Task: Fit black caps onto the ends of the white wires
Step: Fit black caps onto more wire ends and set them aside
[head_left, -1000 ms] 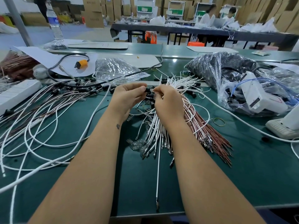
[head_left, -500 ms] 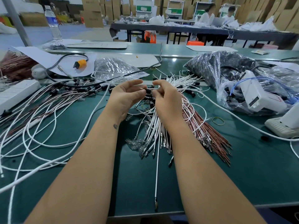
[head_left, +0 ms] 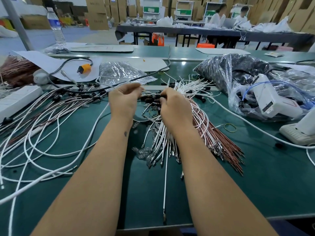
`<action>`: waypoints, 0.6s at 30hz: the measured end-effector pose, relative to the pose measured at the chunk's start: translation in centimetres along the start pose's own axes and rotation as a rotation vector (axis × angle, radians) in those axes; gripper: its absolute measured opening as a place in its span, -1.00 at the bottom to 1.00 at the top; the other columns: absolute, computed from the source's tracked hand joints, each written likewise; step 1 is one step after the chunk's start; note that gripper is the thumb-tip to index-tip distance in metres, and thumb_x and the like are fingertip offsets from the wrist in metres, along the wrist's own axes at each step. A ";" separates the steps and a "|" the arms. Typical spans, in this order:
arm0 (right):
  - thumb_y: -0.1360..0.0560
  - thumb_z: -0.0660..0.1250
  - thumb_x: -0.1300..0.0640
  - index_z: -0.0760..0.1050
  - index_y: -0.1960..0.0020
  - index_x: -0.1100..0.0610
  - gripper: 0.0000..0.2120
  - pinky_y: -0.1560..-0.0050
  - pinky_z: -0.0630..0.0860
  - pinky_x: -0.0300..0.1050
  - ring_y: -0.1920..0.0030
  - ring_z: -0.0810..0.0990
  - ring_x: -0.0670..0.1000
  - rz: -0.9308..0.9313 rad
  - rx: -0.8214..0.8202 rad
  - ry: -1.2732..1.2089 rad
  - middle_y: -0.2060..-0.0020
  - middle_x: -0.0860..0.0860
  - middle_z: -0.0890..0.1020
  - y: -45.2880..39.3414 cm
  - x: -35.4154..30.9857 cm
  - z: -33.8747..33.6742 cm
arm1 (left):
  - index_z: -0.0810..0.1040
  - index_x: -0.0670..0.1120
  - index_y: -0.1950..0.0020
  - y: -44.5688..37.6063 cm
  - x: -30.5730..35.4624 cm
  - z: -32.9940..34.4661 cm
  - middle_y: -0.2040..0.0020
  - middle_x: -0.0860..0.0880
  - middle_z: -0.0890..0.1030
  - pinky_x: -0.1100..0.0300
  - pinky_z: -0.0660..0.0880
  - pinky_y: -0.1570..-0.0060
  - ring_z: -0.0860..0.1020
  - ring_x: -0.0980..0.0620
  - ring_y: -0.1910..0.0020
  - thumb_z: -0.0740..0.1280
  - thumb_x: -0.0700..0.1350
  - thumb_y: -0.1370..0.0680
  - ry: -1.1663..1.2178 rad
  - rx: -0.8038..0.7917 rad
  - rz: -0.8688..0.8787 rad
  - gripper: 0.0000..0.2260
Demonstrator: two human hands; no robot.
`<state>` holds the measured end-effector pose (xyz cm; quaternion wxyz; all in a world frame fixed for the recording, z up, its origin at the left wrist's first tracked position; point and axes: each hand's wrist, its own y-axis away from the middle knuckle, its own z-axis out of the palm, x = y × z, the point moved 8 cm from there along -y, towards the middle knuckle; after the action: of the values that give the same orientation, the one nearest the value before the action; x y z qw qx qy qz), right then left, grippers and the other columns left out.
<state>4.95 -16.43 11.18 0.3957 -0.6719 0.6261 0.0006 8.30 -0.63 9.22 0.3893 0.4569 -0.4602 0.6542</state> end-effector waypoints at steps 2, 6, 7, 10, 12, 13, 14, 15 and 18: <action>-0.57 0.24 0.22 0.50 -0.05 0.12 -0.90 0.01 0.36 -0.05 0.09 0.56 0.04 0.013 0.068 0.170 0.14 0.00 0.60 -0.1 0.4 -0.7 | 0.63 -0.10 0.03 -0.2 0.3 -2.7 0.16 0.04 0.62 0.20 0.59 0.05 0.60 0.09 0.15 0.35 -0.28 -0.53 -0.144 0.261 0.002 -0.88; -0.53 0.24 0.30 0.45 -0.08 0.14 -0.85 0.16 0.31 -0.09 0.17 0.52 0.06 0.075 0.083 0.167 0.11 0.02 0.59 -0.3 1.3 -1.3 | 0.60 -0.02 -0.15 0.0 2.7 -3.5 -0.24 -0.05 0.51 0.05 0.38 -0.22 0.42 -0.11 -0.24 0.23 -0.29 -0.53 -0.765 0.381 0.253 -0.71; -0.54 0.23 0.30 0.44 -0.07 0.14 -0.86 0.21 0.30 -0.10 0.19 0.51 0.05 0.079 0.065 0.148 0.11 0.02 0.58 -0.3 1.2 -1.2 | 0.59 0.00 -0.19 0.3 3.3 -2.1 -0.30 -0.03 0.48 0.03 0.30 -0.22 0.36 -0.12 -0.29 0.23 -0.30 -0.51 -0.854 0.311 0.371 -0.66; -0.59 0.21 0.23 0.45 -0.06 0.13 -0.92 0.24 0.37 -0.08 0.18 0.53 0.04 0.029 0.020 0.040 0.14 -0.02 0.55 -0.2 0.2 -0.7 | 0.58 0.02 -0.22 1.5 3.3 3.2 -0.24 0.03 0.56 -0.01 0.19 -0.24 0.40 -0.05 -0.25 0.20 -0.26 -0.55 -0.972 -0.074 0.589 -0.67; -0.61 0.20 0.20 0.45 -0.07 0.13 -0.92 0.17 0.47 0.00 0.15 0.54 0.04 -0.026 -0.017 -0.023 0.11 0.00 0.56 -0.1 -0.7 -0.3 | 0.57 -0.01 -0.11 2.1 2.0 5.2 -0.14 0.01 0.59 -0.05 0.22 -0.23 0.43 -0.02 -0.16 0.13 -0.26 -0.59 -1.046 -0.245 0.575 -0.72; -0.61 0.20 0.20 0.44 -0.06 0.13 -0.92 0.16 0.48 0.01 0.15 0.54 0.05 -0.038 -0.034 -0.021 0.10 0.01 0.57 0.0 -0.8 0.0 | 0.55 -0.01 -0.01 2.0 1.7 5.3 -0.07 0.02 0.59 -0.07 0.23 -0.23 0.43 -0.02 -0.12 0.11 -0.28 -0.57 -1.094 -0.248 0.556 -0.73; -0.60 0.20 0.21 0.43 -0.06 0.12 -0.93 0.20 0.46 -0.01 0.17 0.54 0.05 -0.036 -0.041 0.000 0.11 0.01 0.58 -0.1 -0.7 0.1 | 0.49 0.02 0.07 1.9 1.6 4.9 -0.01 0.03 0.58 -0.09 0.22 -0.23 0.42 -0.02 -0.09 0.10 -0.30 -0.54 -1.145 -0.199 0.543 -0.73; -0.59 0.21 0.23 0.43 -0.06 0.12 -0.93 0.25 0.43 -0.05 0.20 0.53 0.04 -0.022 -0.036 0.036 0.13 0.01 0.58 -0.1 -0.4 0.1 | 0.45 0.04 0.12 1.6 1.5 4.0 0.03 0.06 0.57 -0.09 0.19 -0.23 0.42 -0.02 -0.08 0.09 -0.31 -0.52 -1.185 -0.116 0.520 -0.73; -0.54 0.23 0.30 0.41 -0.07 0.13 -0.85 0.42 0.26 -0.17 0.30 0.47 0.02 0.058 -0.009 0.138 0.25 -0.03 0.50 -0.4 1.0 -0.3 | 0.54 0.03 0.04 0.2 0.6 0.8 0.04 0.07 0.57 -0.11 0.09 -0.23 0.38 -0.04 -0.16 0.11 -0.30 -0.48 -1.280 0.040 0.287 -0.70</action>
<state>5.32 -17.50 11.09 0.3482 -0.6538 0.6710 -0.0316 8.14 -1.41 9.88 -0.0611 0.6970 -0.6452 0.3069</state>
